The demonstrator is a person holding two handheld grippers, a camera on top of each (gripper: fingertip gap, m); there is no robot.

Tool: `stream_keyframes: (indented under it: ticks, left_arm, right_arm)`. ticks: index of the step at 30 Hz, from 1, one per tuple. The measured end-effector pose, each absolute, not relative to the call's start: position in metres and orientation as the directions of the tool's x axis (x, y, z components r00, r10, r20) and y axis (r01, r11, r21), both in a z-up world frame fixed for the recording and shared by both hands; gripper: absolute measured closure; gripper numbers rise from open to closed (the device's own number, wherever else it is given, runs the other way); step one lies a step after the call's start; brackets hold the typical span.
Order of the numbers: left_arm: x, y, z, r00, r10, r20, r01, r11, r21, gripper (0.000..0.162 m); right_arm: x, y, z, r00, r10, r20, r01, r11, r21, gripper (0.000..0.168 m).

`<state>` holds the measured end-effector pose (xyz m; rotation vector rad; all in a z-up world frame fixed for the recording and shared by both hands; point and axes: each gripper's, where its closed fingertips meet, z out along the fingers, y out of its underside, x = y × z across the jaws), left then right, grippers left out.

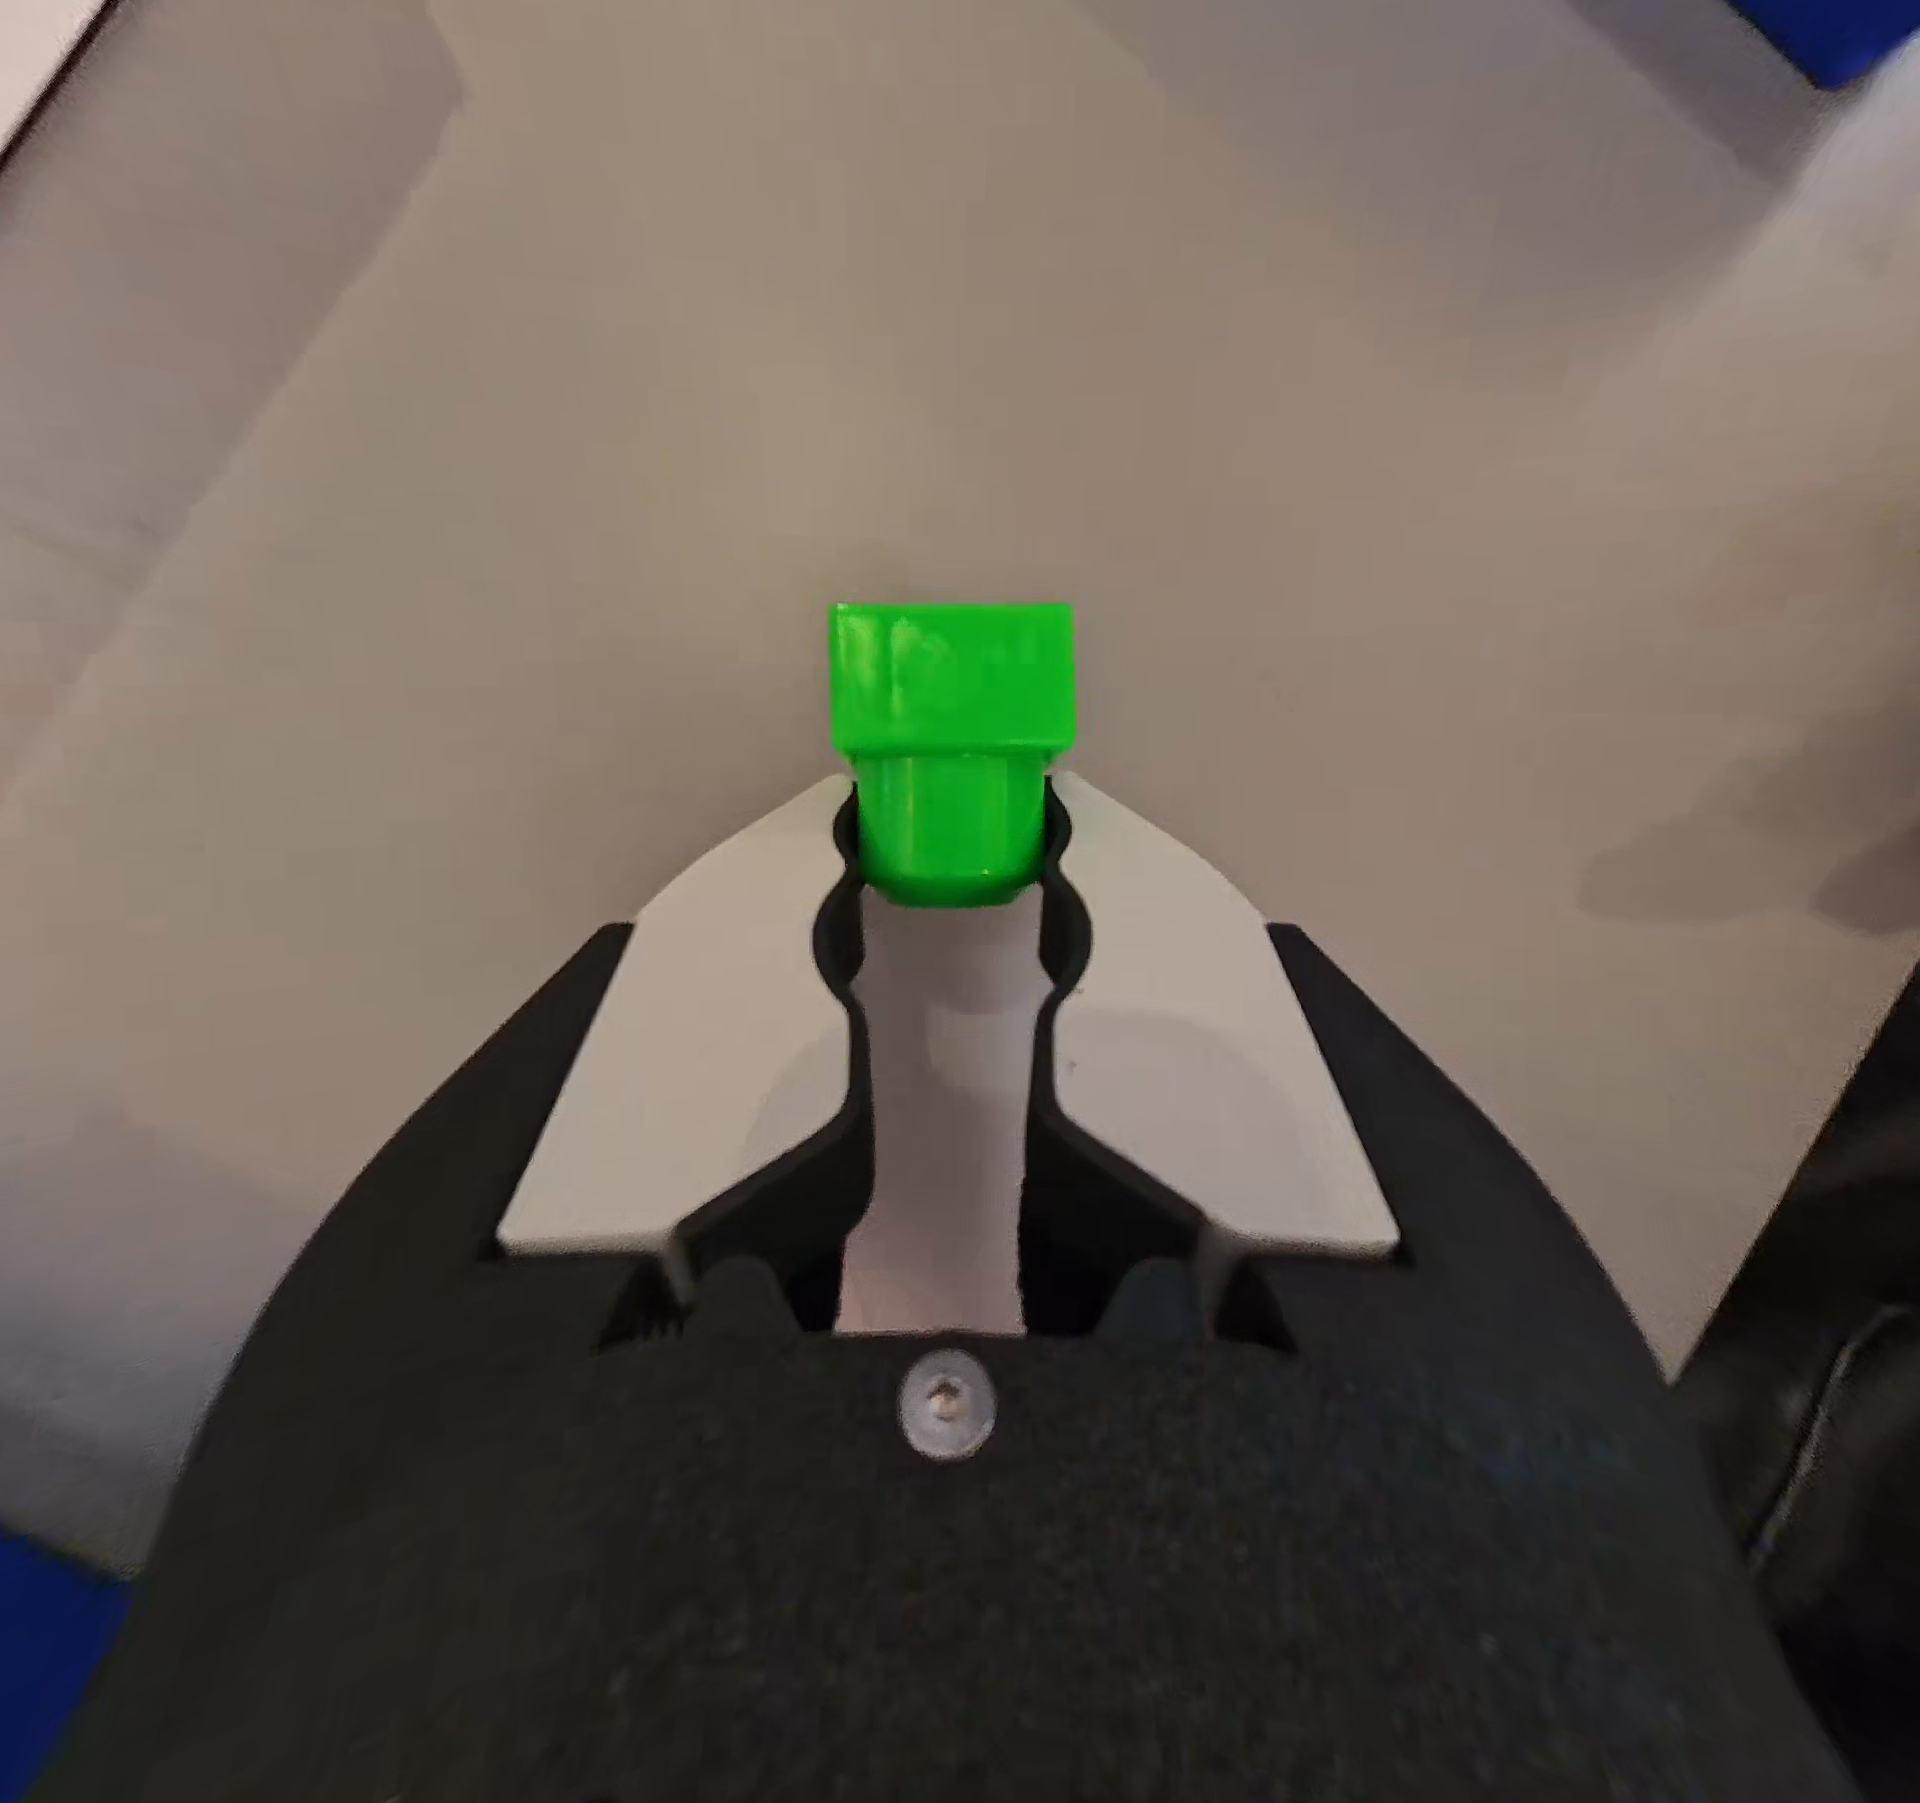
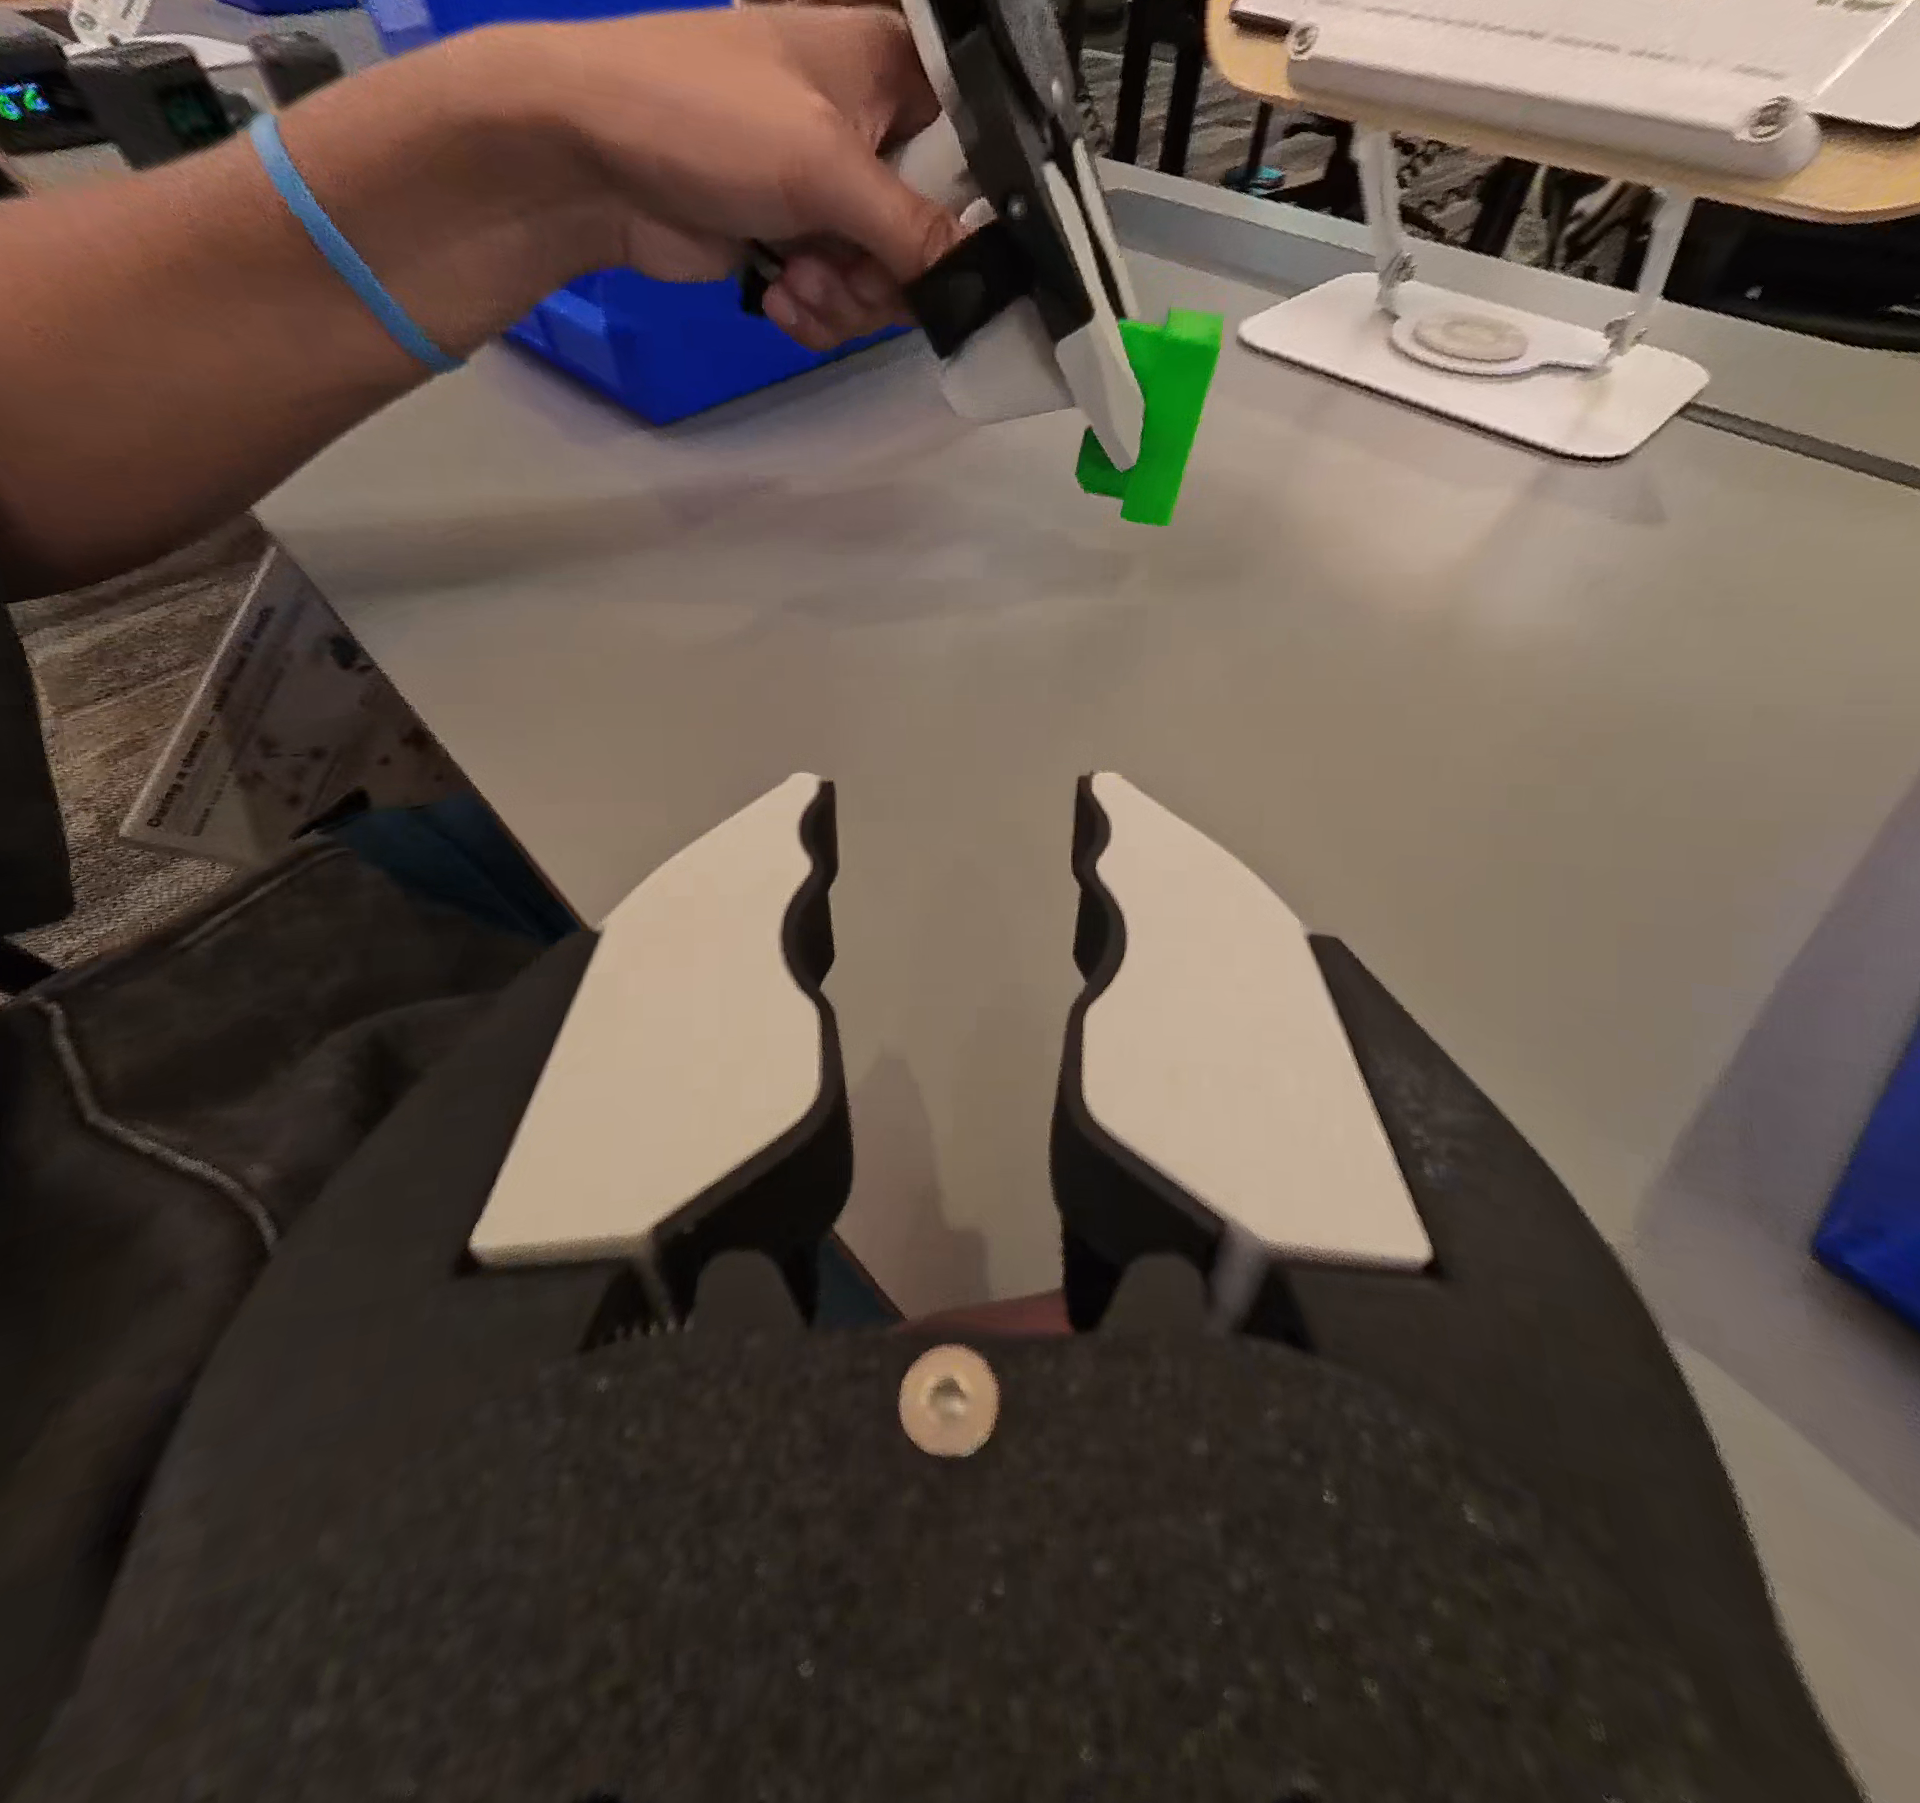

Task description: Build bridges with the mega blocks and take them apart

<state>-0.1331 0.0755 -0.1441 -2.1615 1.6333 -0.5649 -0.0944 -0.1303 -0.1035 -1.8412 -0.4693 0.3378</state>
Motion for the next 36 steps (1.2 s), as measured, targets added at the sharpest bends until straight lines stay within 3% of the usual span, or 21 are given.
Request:
stream_keyframes:
  ticks: [5, 18, 22, 24, 30, 36]
  left_arm:
    - [-0.122, 0.084, -0.156, 0.319, -0.941, 0.111, -0.799, -0.33, -0.503, 0.132]
    - [-0.118, 0.076, -0.175, 0.321, -0.946, 0.038, -0.816, -0.297, -0.496, 0.131]
    - [-0.125, 0.073, -0.171, 0.33, -0.943, 0.042, -0.803, -0.304, -0.513, 0.102]
    - [-0.137, 0.066, -0.157, 0.333, -0.941, 0.058, -0.773, -0.307, -0.556, 0.096]
    - [-0.195, -0.004, -0.113, 0.3, -0.913, 0.276, -0.541, -0.401, -0.739, 0.098]
    - [-0.239, -0.06, -0.113, 0.278, -0.866, 0.416, -0.321, -0.492, -0.81, 0.103]
  right_arm:
    - [-0.078, -0.13, -0.1, 0.895, 0.442, -0.05, 0.087, -0.284, -0.955, 0.124]
    - [-0.08, -0.122, -0.116, 0.898, 0.438, -0.045, 0.116, -0.335, -0.935, 0.124]
    - [-0.078, -0.114, -0.124, 0.913, 0.403, -0.066, 0.1, -0.375, -0.922, 0.123]
    - [-0.075, -0.106, -0.125, 0.931, 0.364, -0.041, 0.112, -0.389, -0.914, 0.121]
    - [-0.088, -0.057, -0.12, 0.942, 0.331, 0.06, 0.201, -0.409, -0.89, 0.105]
    - [-0.116, 0.024, -0.126, 0.954, 0.292, 0.062, 0.197, -0.462, -0.865, 0.092]
